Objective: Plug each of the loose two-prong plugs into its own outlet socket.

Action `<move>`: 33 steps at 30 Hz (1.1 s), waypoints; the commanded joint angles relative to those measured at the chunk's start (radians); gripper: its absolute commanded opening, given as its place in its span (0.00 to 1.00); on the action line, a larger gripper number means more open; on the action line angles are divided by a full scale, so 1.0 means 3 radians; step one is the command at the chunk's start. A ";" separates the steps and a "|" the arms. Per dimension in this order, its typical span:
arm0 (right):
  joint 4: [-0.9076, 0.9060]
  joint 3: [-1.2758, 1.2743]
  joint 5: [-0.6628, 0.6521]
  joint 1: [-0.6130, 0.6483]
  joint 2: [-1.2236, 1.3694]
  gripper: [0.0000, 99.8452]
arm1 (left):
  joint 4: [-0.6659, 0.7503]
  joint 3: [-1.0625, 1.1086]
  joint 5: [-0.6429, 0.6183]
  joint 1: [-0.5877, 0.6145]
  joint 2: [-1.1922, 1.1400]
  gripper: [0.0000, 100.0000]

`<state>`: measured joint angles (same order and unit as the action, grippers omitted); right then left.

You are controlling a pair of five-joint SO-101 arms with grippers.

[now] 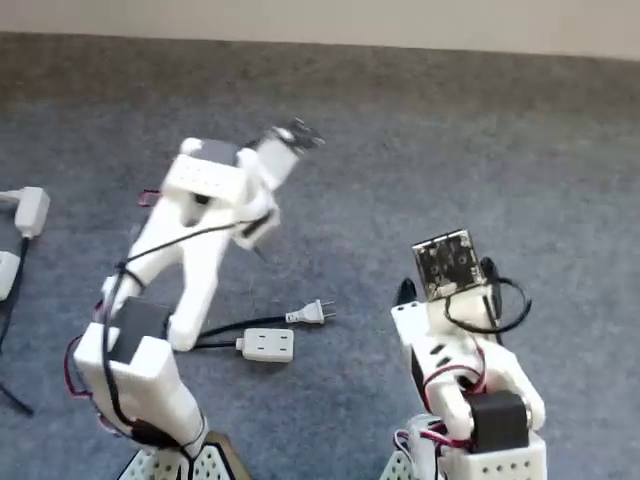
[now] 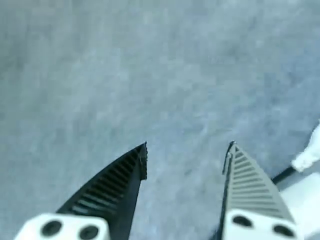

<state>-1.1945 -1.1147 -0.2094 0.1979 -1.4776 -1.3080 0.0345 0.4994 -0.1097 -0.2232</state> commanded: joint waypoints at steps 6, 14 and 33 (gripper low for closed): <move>0.0488 0.0003 -0.0056 0.0059 0.0673 0.36 | -0.0312 0.0724 -0.0312 0.0509 0.1552 0.26; 0.0463 0.1153 -0.0486 0.0611 0.2504 0.36 | 0.0491 0.3117 -0.0338 0.1112 0.3117 0.26; 0.0765 0.1690 -0.1591 0.1987 0.4411 0.31 | 0.0987 0.4534 -0.0005 0.1859 0.4340 0.26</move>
<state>-1.0457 -0.5470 -0.6467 0.7488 -0.1427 -1.0242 1.3955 0.4933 0.4411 1.0656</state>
